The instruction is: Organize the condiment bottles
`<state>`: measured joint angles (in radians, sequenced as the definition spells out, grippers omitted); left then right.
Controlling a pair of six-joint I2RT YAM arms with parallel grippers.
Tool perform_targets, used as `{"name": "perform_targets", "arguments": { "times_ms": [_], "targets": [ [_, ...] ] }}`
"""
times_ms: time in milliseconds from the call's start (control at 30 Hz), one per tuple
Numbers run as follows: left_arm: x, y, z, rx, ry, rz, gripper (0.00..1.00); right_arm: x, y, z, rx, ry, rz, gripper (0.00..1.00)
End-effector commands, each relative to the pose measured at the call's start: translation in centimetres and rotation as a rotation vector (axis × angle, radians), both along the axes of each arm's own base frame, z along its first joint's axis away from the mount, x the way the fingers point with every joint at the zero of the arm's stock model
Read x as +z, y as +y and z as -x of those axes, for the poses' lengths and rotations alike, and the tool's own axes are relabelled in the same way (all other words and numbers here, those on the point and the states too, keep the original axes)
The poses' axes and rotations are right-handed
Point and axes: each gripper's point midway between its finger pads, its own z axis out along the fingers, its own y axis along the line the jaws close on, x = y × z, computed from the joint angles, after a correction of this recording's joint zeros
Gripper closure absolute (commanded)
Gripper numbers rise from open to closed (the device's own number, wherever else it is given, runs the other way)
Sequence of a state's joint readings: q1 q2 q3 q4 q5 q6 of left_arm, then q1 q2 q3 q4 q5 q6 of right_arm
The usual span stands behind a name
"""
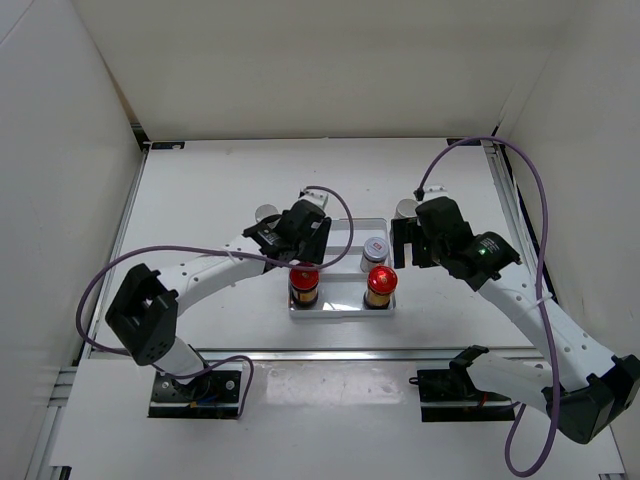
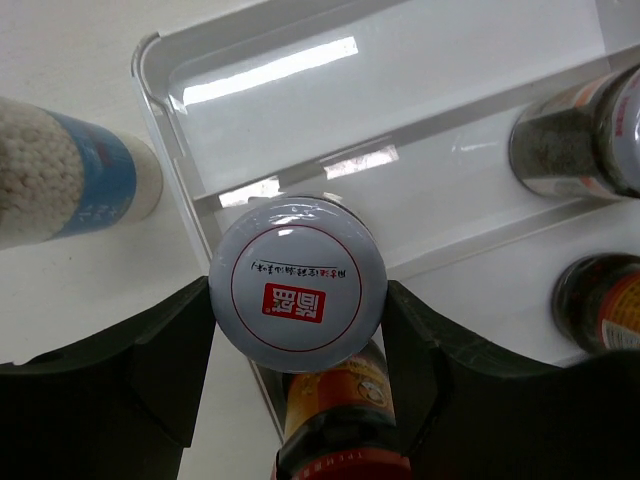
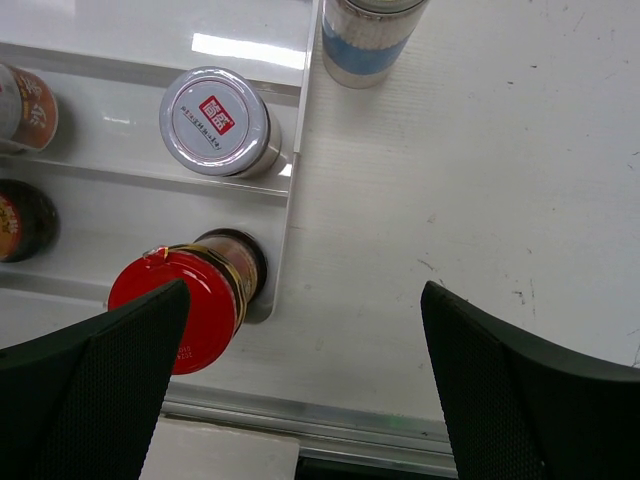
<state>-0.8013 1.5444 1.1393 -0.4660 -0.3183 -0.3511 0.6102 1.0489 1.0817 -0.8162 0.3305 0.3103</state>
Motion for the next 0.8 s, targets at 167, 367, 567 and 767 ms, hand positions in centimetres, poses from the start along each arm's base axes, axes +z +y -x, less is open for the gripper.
{"name": "perform_targets", "arguments": {
  "times_ms": [167,367,567,767],
  "targets": [
    [3.7,0.1,0.5,-0.008,-0.068,0.044,0.89,-0.6,-0.5,0.2,-0.027,0.013,0.014,0.01],
    [1.6,0.5,0.0,-0.004,-0.05,-0.03,0.6,-1.1,-0.5,0.2,-0.041,0.031,0.013,0.01],
    [1.0,0.7,-1.1,0.026,-0.055,-0.092,0.18,-0.4,-0.1,-1.2,-0.059,0.033,0.014,0.01],
    [5.5,0.2,-2.5,0.016,-0.128,-0.09,0.01,0.9,-1.0,-4.2,-0.139,0.024,0.023,0.01]
  ]
}}
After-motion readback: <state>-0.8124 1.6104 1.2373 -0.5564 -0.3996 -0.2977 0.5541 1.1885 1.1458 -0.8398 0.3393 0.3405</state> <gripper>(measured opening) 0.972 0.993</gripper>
